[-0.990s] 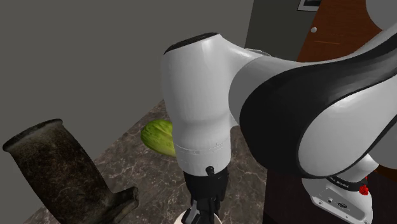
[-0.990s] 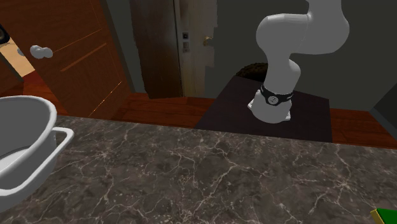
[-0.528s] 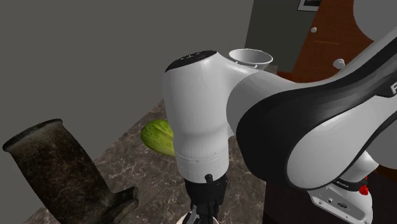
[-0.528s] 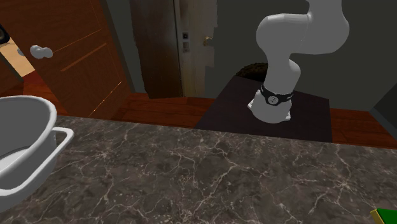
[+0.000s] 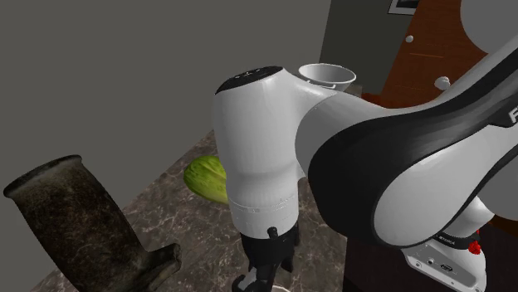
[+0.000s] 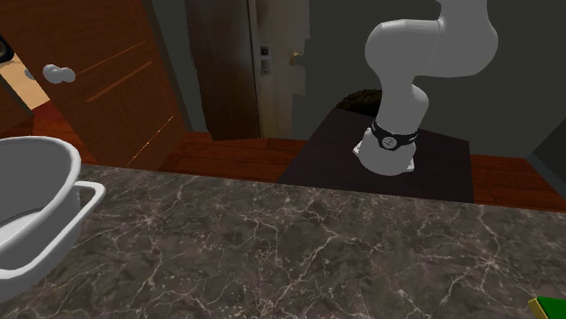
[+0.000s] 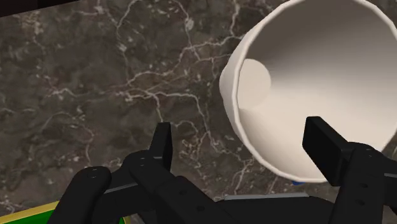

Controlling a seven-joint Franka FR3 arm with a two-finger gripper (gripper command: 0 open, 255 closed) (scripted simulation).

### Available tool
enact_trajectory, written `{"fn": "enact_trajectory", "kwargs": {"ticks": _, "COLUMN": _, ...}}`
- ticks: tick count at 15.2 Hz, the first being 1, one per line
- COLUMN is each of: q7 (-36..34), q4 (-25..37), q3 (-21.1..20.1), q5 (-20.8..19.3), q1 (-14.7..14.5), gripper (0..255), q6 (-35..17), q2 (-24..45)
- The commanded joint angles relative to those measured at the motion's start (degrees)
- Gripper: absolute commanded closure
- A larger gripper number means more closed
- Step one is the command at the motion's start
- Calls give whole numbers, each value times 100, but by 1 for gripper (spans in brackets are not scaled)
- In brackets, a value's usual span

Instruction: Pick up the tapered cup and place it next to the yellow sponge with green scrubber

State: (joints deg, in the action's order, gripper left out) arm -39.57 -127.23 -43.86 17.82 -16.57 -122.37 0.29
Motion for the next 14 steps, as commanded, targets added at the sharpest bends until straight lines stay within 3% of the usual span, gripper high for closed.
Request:
{"fn": "enact_trajectory", "kwargs": {"ticks": 1, "q7": 0, "q4": 0, "q3": 0, "q5": 0, "q1": 0, "gripper": 0, "q6": 0, "q2": 0}}
{"fn": "enact_trajectory", "kwargs": {"ticks": 6, "q7": 117, "q4": 451, "q3": 130, "q5": 115, "q1": 118, "gripper": 0, "q6": 779, "q2": -354}}
{"fn": "enact_trajectory", "kwargs": {"ticks": 14, "q7": 117, "q4": 451, "q3": 133, "q5": 114, "q1": 114, "gripper": 0, "q6": 779, "q2": -354}}
